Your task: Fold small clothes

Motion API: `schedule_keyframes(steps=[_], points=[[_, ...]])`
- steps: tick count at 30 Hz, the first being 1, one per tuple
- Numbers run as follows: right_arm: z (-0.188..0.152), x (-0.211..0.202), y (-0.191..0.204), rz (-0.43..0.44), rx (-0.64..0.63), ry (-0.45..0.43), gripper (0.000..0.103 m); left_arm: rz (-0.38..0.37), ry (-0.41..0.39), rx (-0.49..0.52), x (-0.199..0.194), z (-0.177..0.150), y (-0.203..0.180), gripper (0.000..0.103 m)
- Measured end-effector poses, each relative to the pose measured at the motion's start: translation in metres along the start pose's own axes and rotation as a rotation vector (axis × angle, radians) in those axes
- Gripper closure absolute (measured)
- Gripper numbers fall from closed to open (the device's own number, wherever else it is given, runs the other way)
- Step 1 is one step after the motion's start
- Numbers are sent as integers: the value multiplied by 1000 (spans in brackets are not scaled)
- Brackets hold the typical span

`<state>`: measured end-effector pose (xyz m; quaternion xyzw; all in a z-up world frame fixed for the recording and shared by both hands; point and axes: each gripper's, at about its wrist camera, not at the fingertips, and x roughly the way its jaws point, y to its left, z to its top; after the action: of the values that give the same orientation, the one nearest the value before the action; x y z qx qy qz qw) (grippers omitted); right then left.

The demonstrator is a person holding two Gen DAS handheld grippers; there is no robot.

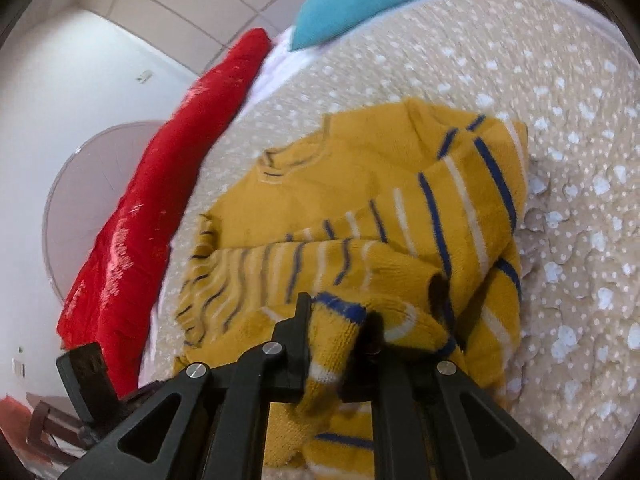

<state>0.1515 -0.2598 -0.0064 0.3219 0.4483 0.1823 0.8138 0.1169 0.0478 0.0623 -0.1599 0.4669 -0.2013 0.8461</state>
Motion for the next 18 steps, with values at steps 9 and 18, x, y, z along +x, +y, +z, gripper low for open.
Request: schedule_keyframes(steps=[9,18], points=[[57,-13,21,144,56,-75,93,110,-183,-65,-20,139,21,95],[111,89,-49,246,394,69,48,263,-95,-174,74,182,70,85]])
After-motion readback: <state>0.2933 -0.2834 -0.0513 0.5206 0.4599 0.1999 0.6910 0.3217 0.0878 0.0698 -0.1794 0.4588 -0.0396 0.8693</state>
